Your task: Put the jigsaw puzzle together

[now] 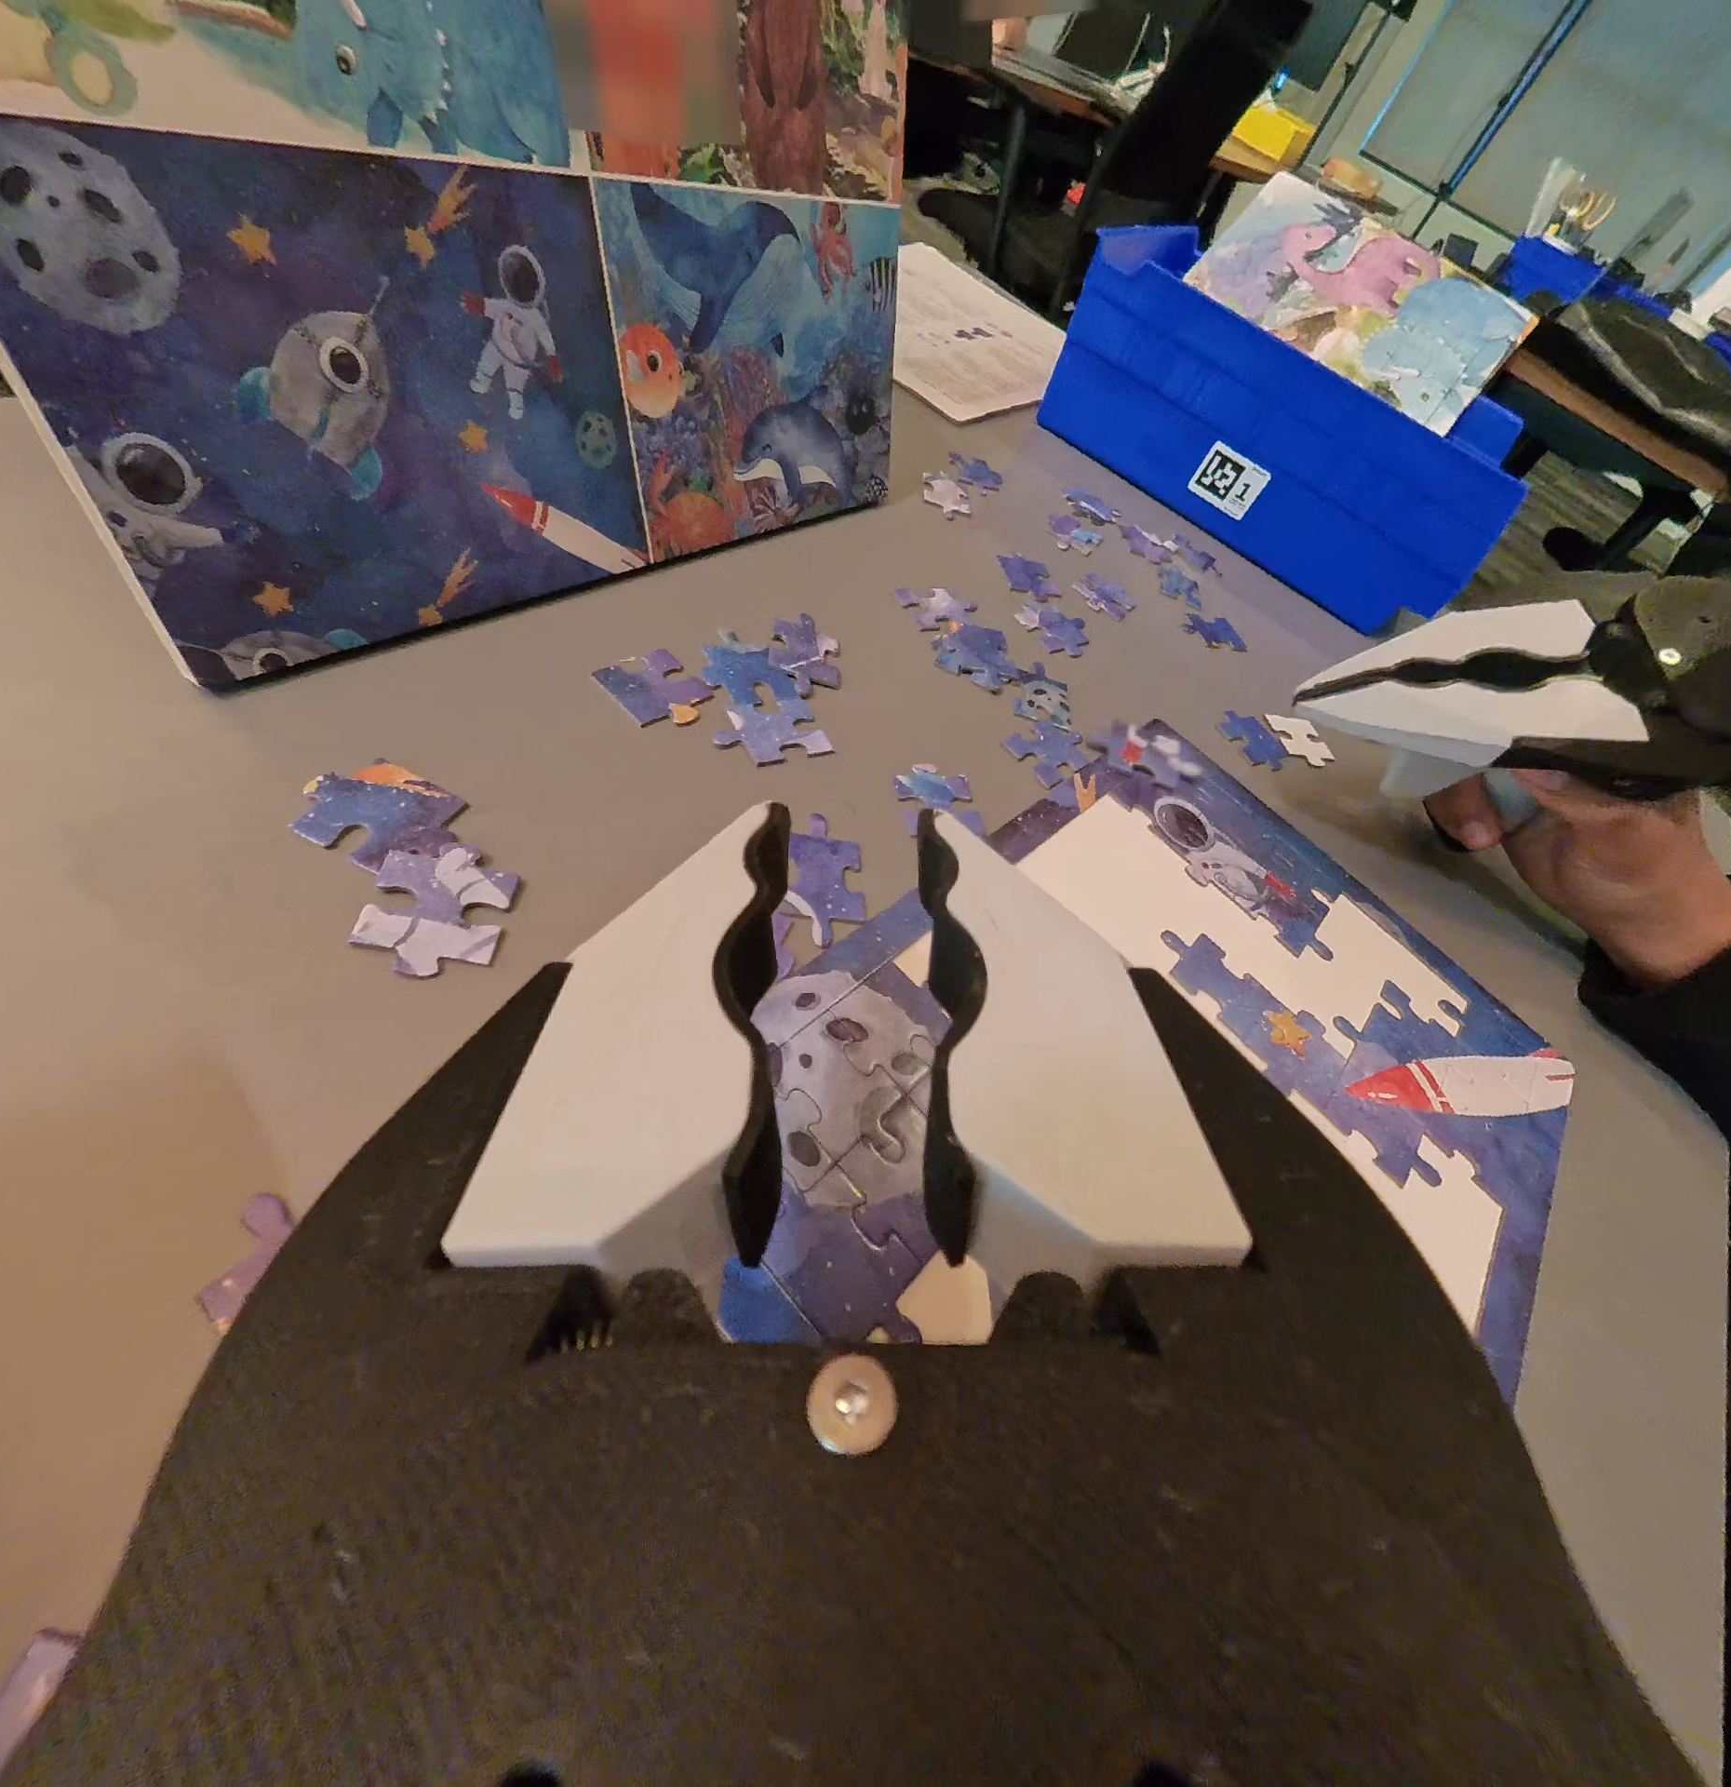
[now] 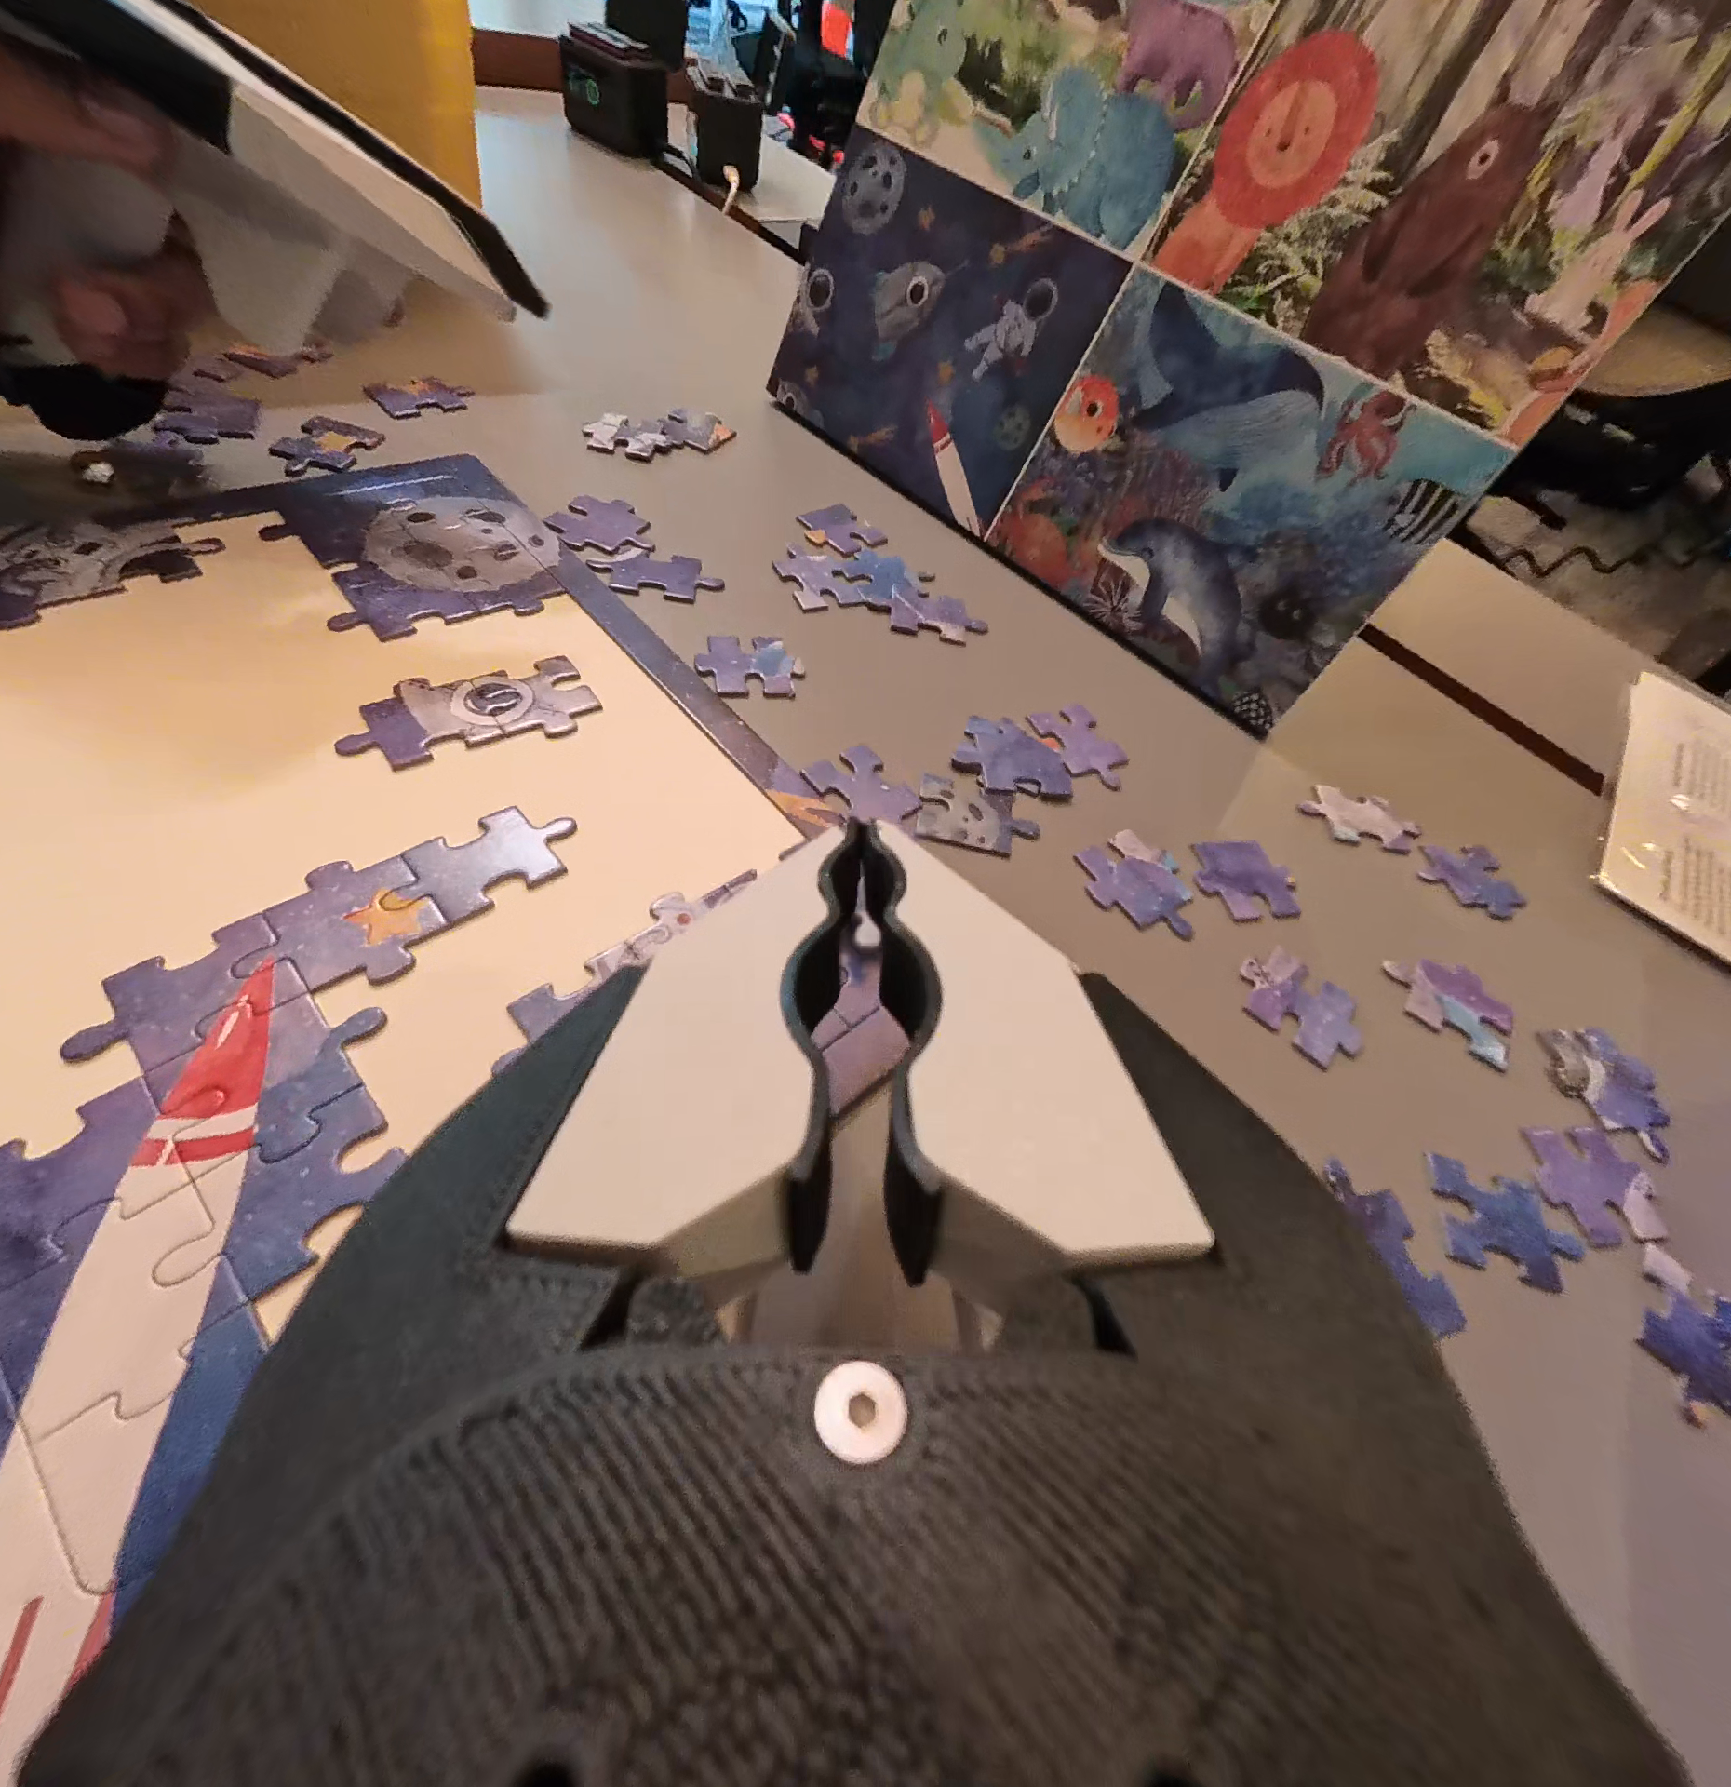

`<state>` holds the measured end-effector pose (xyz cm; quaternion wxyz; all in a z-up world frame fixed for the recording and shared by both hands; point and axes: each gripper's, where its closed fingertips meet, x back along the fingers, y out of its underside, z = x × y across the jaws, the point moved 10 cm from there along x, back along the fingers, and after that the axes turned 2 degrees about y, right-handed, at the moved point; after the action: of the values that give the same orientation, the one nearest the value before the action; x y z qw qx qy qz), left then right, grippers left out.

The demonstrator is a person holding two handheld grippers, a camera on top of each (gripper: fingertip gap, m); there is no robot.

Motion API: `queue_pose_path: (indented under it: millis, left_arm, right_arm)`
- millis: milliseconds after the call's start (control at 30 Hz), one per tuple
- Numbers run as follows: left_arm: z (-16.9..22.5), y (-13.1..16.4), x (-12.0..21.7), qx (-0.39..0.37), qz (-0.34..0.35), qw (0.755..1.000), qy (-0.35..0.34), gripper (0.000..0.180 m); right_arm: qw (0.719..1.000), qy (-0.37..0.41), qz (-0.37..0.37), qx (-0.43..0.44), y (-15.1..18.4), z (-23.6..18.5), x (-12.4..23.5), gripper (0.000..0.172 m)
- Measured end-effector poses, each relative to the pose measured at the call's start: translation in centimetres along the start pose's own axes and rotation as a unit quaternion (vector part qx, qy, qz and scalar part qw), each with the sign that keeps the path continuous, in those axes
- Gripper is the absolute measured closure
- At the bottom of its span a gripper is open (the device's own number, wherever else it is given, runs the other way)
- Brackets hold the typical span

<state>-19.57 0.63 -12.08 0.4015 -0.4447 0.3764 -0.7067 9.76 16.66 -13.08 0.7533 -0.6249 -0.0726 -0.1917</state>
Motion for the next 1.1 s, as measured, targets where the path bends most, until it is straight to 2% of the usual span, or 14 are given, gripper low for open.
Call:
queue_pose_path:
  millis: [133, 367, 533, 600, 767, 900, 1100]
  left_arm:
    - [0.2, 0.2, -0.3, -0.009, -0.01, 1.0, -0.002, 0.155]
    - [0.2, 0.4, -0.7, -0.012, -0.022, 1.0, -0.006, 0.155]
    - [0.3, 0.5, -0.8, -0.015, -0.026, 1.0, -0.006, 0.155]
    - [0.3, 0.5, -0.8, -0.015, -0.026, 1.0, -0.005, 0.155]
    - [0.4, 0.5, -0.8, -0.016, -0.027, 1.0, -0.003, 0.155]
    - [0.4, 0.5, -0.8, -0.017, -0.028, 0.999, -0.003, 0.155]
    - [0.5, 0.5, -0.9, -0.019, -0.031, 0.999, -0.003, 0.155]
  right_arm:
    - [0.999, 0.01, -0.022, -0.024, 0.5, 0.5, -0.2, 0.17]
    - [0.996, -0.006, -0.054, -0.072, 0.8, 1.1, -1.1, 0.153]
    - [0.981, -0.062, -0.138, -0.117, 1.5, 1.5, -3.2, 0.126]
    - [0.977, -0.065, -0.161, -0.121, 1.7, 1.4, -3.6, 0.121]
    - [0.978, -0.054, -0.166, -0.115, 1.8, 1.4, -3.8, 0.133]
    - [0.979, -0.045, -0.169, -0.102, 1.7, 1.2, -3.8, 0.153]
    - [0.98, -0.06, -0.165, -0.09, 1.5, 0.5, -3.8, 0.157]
